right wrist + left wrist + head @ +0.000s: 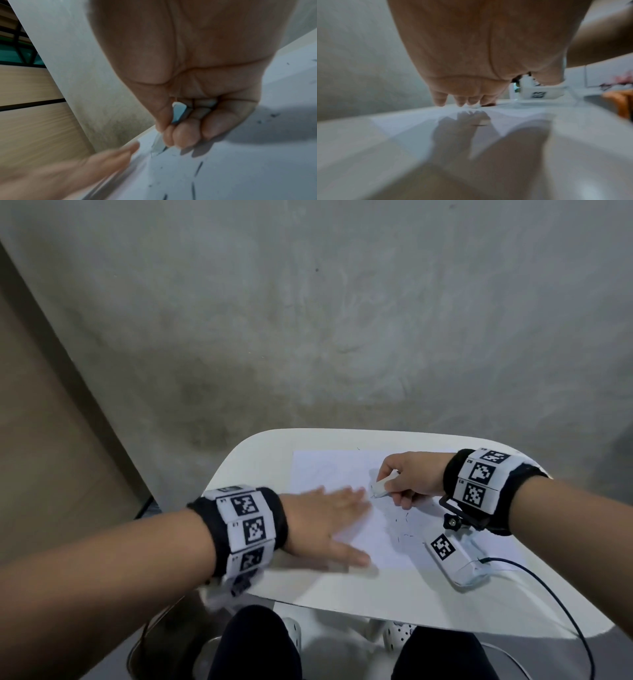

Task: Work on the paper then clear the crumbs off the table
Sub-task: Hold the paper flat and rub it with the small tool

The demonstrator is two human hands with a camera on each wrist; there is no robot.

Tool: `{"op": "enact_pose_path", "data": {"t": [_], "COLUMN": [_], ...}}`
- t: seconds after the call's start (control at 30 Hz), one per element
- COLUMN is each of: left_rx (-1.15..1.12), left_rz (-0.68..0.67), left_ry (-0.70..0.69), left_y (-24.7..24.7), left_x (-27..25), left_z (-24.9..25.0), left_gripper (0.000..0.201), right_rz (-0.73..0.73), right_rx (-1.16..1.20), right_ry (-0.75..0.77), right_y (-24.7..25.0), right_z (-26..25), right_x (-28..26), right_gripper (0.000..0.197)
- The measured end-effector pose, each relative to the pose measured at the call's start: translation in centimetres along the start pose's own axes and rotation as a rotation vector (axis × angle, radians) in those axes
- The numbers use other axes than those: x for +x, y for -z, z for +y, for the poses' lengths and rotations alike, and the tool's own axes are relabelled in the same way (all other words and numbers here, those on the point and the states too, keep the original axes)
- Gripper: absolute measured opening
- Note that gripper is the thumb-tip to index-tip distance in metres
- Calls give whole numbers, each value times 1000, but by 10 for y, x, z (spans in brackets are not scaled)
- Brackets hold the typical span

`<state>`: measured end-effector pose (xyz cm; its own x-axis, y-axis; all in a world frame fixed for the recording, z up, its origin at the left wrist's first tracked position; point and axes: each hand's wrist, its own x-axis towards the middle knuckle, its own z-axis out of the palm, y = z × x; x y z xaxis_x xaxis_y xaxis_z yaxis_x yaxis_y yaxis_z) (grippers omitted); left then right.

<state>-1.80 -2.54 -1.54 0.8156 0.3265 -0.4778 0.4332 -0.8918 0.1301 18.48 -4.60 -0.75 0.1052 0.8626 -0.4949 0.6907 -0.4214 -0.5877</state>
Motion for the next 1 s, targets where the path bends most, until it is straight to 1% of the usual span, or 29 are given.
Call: {"op": "enact_pose_path", "data": {"t": [0.07,0.1,0.13,0.17,0.2,0.23,0.3,0.33,0.37,0.4,0.43,0.5,0.53,0.57,0.6,0.67,0.77,0.8,0.87,0.93,1.0], "left_rx": [17,22,16,6,3,7,7,-5,-26,-49,-66,-83,-75,-57,-37,-17,-28,-33,-49,-78,-109], "left_rz": [65,71,61,42,14,-24,-86,-89,-63,-11,55,163,168,139,96,33,8,3,-10,-7,14], "left_ry": [203,282,325,329,298,239,81,15,-24,-23,22,200,288,344,366,355,341,343,346,331,313], "left_y": [4,4,3,1,-1,-4,-5,-4,-1,3,5,8,10,11,12,13,14,14,13,12,13], "left_x": [3,6,8,10,11,12,10,9,8,7,8,10,12,13,16,22,29,30,31,29,27], "left_z": [-20,-26,-26,-22,-13,-2,18,22,20,12,-2,-40,-58,-73,-83,-93,-93,-94,-95,-95,-92], "left_gripper": [98,101,105,108,111,112,106,101,96,93,93,103,111,119,124,128,131,131,131,131,129], "right_rz": [3,5,7,9,10,12,17,19,20,22,22,3,-19,-38,-45,-4,71,103,167,169,107], "right_rx": [-5,-7,-8,-7,-6,-7,-14,-17,-18,-18,-23,-49,-86,-147,-219,-337,-473,-542,-733,-884,-917], "right_ry": [-2,-4,-5,-5,-3,-1,7,10,12,14,11,-2,-7,-6,9,69,174,194,210,232,308], "right_y": [0,0,-1,-1,-1,-1,-1,-1,-2,-2,-1,0,1,2,3,4,0,-2,-8,-19,-32], "right_z": [0,1,1,1,1,2,2,2,2,3,3,2,-2,-7,-15,-34,-66,-75,-87,-90,-89], "right_x": [0,1,1,1,1,1,2,2,2,3,3,2,2,0,0,5,21,27,35,41,42], "right_gripper": [10,10,10,9,9,8,9,9,9,10,10,8,5,4,7,9,24,27,24,21,18]}}
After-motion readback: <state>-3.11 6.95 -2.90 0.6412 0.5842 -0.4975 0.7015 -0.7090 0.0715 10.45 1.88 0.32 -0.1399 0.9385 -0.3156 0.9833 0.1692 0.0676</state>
